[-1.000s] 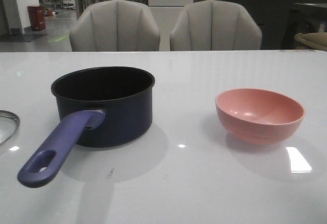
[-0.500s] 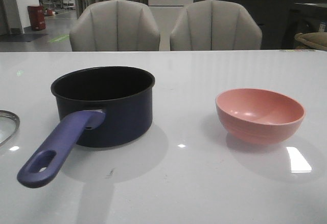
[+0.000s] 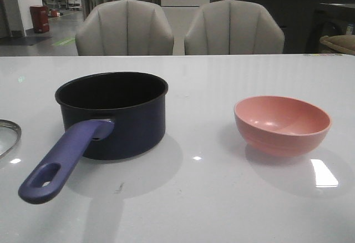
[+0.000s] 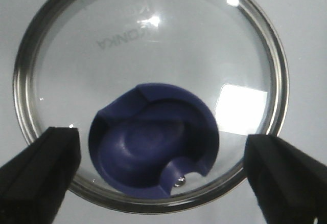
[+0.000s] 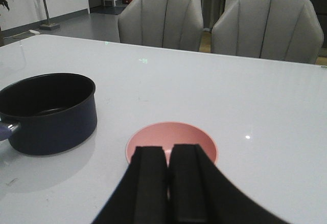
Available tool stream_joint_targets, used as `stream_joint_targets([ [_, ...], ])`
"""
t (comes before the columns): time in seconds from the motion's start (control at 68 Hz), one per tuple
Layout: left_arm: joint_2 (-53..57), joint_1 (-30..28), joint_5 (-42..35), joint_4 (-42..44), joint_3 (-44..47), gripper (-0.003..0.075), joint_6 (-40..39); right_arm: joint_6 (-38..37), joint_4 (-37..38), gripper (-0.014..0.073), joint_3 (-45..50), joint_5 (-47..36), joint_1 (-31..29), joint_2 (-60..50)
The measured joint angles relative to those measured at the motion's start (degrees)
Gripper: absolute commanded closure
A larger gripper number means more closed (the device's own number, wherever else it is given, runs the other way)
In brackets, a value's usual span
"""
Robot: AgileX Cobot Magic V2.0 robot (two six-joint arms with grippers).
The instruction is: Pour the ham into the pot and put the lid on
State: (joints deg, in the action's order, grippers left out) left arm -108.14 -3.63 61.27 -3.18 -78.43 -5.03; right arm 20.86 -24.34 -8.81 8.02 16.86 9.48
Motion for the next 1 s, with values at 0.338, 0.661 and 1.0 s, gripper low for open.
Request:
stream_joint_targets([
  [0.338,-3.4,0.0,-0.2,0.0,-2.2,0.0160,0.0,0.0,0.0,0.0435,0.0,0.0,0.0,0.0],
  [0.661,-3.6,0.0,0.2,0.3,-2.7,0.0494,0.1,0.0,0.0,0.0435,0.0,0.0,0.0,0.0],
  [1.0,-4.1,0.0,2.5,0.3,-6.1,0.0514,0.1,0.0,0.0,0.0435,0.0,0.0,0.0,0.0],
])
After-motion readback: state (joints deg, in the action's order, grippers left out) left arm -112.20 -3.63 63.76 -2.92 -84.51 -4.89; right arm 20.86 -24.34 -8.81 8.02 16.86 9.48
